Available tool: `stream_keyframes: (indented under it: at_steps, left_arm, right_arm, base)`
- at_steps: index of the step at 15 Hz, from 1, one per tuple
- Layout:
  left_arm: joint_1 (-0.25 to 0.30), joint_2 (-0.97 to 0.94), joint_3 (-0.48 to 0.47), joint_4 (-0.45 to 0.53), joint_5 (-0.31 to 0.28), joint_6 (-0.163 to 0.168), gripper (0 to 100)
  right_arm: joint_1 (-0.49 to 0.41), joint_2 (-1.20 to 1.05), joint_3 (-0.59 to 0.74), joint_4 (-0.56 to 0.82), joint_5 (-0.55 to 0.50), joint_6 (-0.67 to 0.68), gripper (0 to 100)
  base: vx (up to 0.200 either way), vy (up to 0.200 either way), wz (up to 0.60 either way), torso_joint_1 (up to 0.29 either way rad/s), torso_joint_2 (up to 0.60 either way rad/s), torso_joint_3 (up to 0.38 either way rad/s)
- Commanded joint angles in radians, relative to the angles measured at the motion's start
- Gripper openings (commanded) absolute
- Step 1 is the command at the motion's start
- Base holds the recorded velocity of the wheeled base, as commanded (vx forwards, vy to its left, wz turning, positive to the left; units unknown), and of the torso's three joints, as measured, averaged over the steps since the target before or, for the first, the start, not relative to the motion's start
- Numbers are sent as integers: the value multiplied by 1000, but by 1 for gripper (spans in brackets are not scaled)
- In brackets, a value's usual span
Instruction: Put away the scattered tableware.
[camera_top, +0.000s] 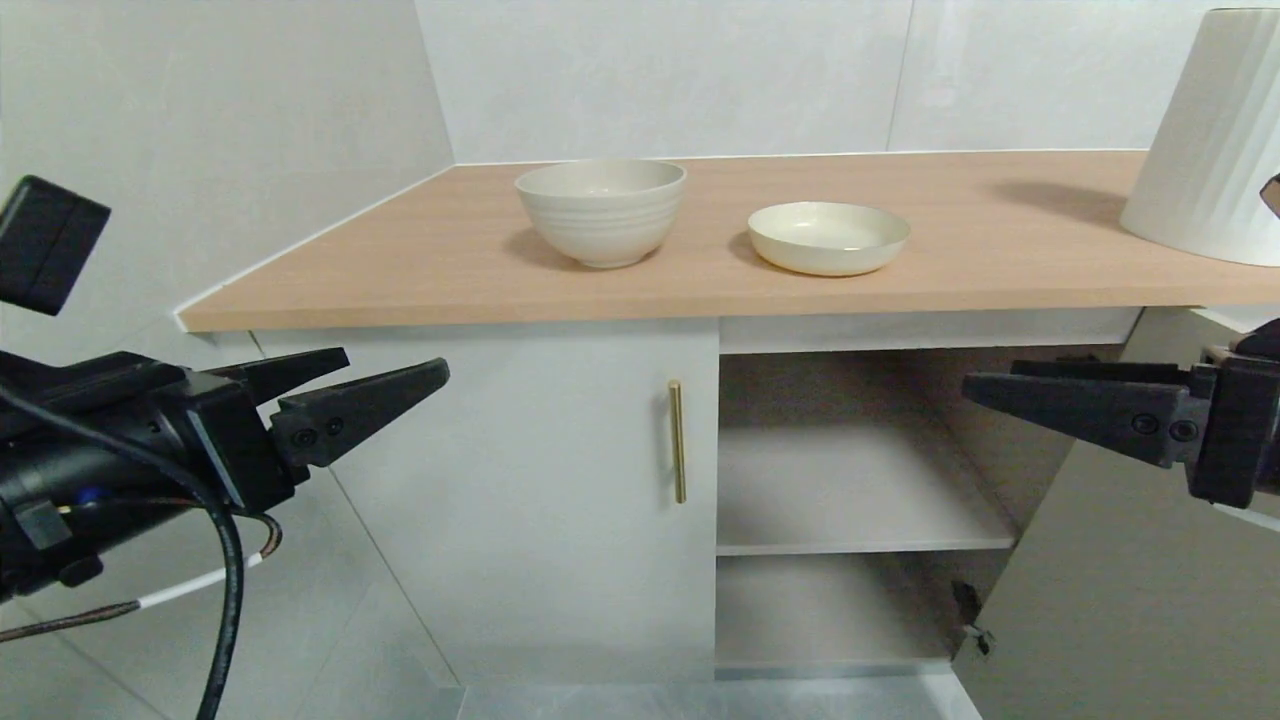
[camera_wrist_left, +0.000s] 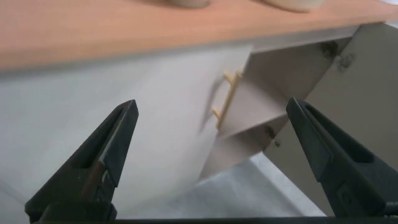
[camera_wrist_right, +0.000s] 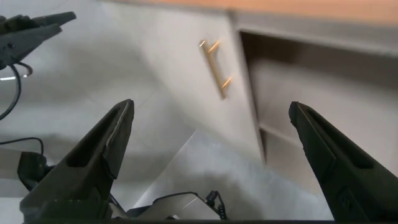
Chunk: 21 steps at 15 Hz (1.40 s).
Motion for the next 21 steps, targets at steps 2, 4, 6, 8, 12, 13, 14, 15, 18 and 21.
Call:
stream_keyframes:
  at_steps: [2, 4, 6, 8, 12, 13, 14, 15, 18, 21]
  left_arm:
    - [0, -12, 2, -2, -1, -1, 100]
    - [0, -10, 2, -2, -1, -3, 100]
    - [0, -10, 2, -2, -1, -4, 100]
    - [0, -9, 2, 0, -1, -4, 100]
    - [0, -4, 1, 9, -1, -33, 100]
    - [0, -4, -1, 9, -1, -38, 100]
    - [0, -4, 1, 10, -3, -39, 100]
    - [0, -1, -1, 10, -3, -39, 100]
    - [0, 20, 5, 9, -3, -41, 100]
    - [0, 22, 5, 9, -3, -53, 100]
  right_arm:
    - [0, -25, 20, -20, 2, 4, 100]
    - [0, -39, 37, -37, 2, 0, 100]
    - [-1, -42, 51, -54, 4, -19, 100]
    - [0, -41, 56, -57, 5, -28, 100]
    - [-1, -31, 57, -57, 5, -40, 100]
    - [-1, -28, 56, -57, 4, -40, 100]
    - [-3, -25, 56, -57, 4, -40, 100]
    - [-4, -22, 56, -57, 4, -40, 100]
    - [-18, -5, 56, -59, 2, -42, 100]
    - [-20, 2, 56, -60, 2, -42, 100]
  base:
    - [0, 0, 0, 0, 0, 0]
    - [0, 0, 0, 0, 0, 0]
    - [0, 0, 0, 0, 0, 0]
    - [0, 0, 0, 0, 0, 0]
    - [0, 0, 0, 31, -160, -124]
    - [0, 0, 0, 95, -144, -281]
    - [0, 0, 0, 110, -286, -305]
    - [0, 0, 0, 139, -510, -325]
    - [0, 0, 0, 119, -527, -307]
    - [0, 0, 0, 168, -470, -302]
